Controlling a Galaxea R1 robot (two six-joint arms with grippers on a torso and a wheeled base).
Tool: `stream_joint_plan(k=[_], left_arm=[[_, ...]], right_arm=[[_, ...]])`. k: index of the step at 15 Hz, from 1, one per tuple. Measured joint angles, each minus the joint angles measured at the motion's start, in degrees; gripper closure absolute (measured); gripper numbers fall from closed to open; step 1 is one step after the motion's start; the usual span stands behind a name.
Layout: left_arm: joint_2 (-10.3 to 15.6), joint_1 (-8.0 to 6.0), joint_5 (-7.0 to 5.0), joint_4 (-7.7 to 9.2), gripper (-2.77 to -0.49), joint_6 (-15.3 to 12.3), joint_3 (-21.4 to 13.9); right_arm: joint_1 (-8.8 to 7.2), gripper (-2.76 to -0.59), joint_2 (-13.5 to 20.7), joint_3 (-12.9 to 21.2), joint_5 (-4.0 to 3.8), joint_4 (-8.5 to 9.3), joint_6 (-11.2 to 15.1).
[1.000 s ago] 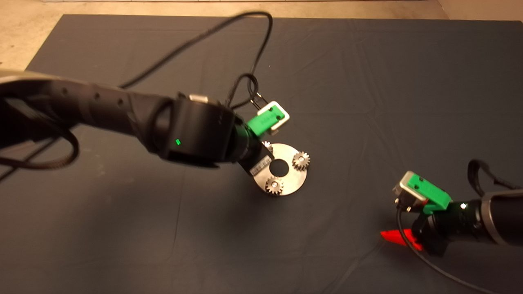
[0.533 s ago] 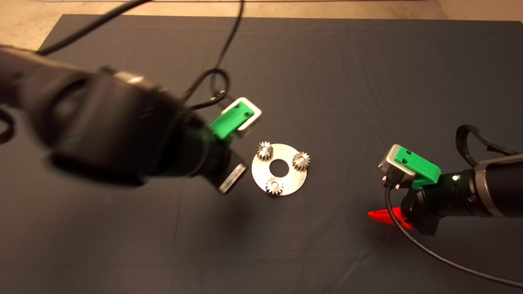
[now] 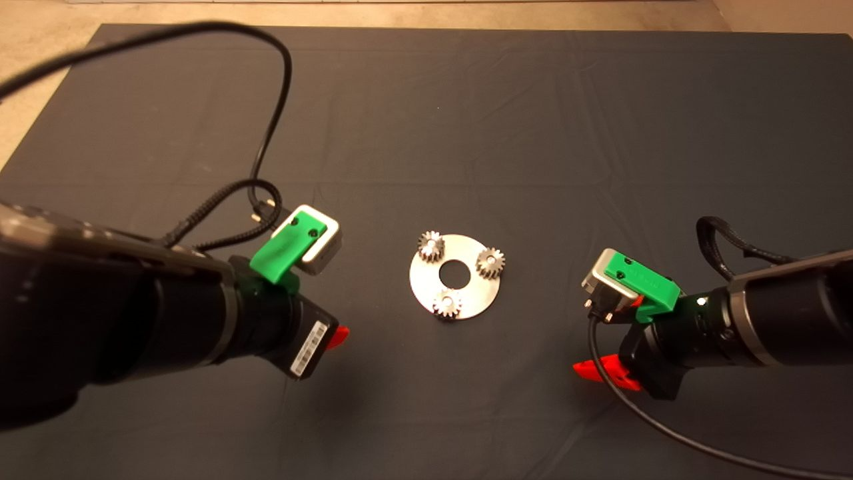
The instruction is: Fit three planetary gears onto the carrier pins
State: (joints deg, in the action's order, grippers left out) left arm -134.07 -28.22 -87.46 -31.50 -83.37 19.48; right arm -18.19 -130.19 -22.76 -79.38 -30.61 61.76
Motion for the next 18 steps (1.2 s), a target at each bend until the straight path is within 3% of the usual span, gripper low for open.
stream_joint_plan(k=[1, 2, 3, 4, 5, 6, 7, 9, 13, 18], left_arm=[[0.00, 2.29, 0.02, -0.78, -1.64, -0.01, -0.02], [0.00, 5.49, 0.00, -1.88, -1.64, -0.01, -0.02], [0.00, 9.21, -0.02, -3.12, -1.64, -0.01, -0.02], [0.03, 13.20, -0.05, -4.47, -1.64, -0.01, -0.05], [-0.37, 16.87, -0.05, -6.02, -1.64, -0.02, -0.05], [-1.07, 19.26, -0.02, -6.91, -1.64, -0.04, -0.06], [-1.62, 20.55, 0.06, -7.69, -1.64, -0.04, -0.09], [-1.77, 20.72, -0.02, -9.39, -1.64, -0.12, -0.09], [-1.79, 20.72, 0.00, -10.29, -1.64, -0.19, -0.09], [-1.45, 20.72, 0.00, -10.45, -1.64, -0.23, -0.09]], right_arm=[[0.64, -2.02, -2.46, 0.00, -1.65, 0.00, 1.30], [1.14, -2.02, -5.23, 0.00, -3.71, 0.02, 3.28], [1.49, -2.02, -7.46, -0.02, -6.28, 0.00, 5.04], [2.10, -2.02, -9.20, -0.02, -7.80, 0.00, 6.92], [2.91, -2.02, -10.03, 0.00, -7.78, 0.00, 8.08], [3.51, -2.02, -9.88, 0.00, -8.02, 0.00, 8.96], [3.94, -2.02, -9.51, 0.00, -8.13, -0.01, 9.59], [6.27, -2.02, -8.15, 0.00, -8.17, -0.26, 10.35], [9.32, -2.02, -7.11, 0.00, -8.45, -0.96, 10.79], [9.98, -2.02, -6.31, 0.00, -8.45, -1.79, 10.96]])
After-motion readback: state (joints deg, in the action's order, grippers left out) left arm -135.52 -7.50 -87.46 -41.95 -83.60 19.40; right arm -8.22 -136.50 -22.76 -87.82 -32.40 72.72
